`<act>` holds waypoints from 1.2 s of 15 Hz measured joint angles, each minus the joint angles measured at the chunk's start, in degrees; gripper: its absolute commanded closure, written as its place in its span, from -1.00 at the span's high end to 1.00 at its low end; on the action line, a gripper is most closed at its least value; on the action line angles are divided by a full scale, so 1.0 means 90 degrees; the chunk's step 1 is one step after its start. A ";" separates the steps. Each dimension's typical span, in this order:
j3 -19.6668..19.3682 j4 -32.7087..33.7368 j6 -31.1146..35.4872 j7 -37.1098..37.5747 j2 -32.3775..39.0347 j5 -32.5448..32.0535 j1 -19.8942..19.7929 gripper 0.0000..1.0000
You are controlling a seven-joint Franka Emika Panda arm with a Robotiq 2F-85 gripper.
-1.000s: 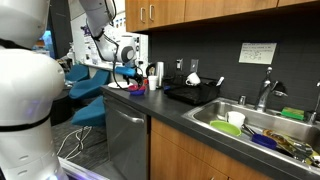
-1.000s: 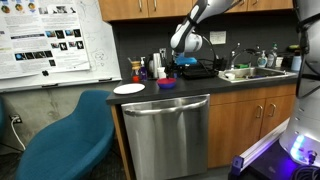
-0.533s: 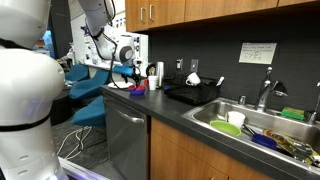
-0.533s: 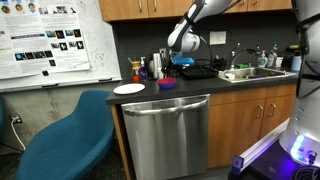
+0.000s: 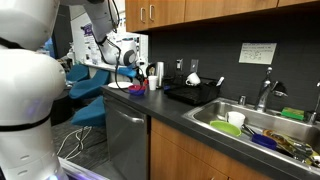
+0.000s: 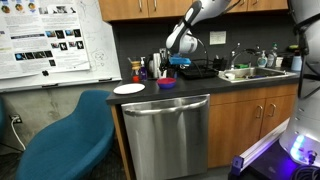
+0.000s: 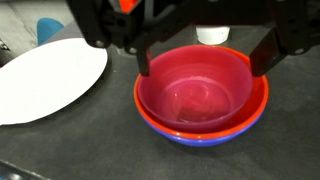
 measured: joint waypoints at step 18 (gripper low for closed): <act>-0.0370 0.0213 0.0500 0.0491 0.0405 -0.0312 0.0286 1.00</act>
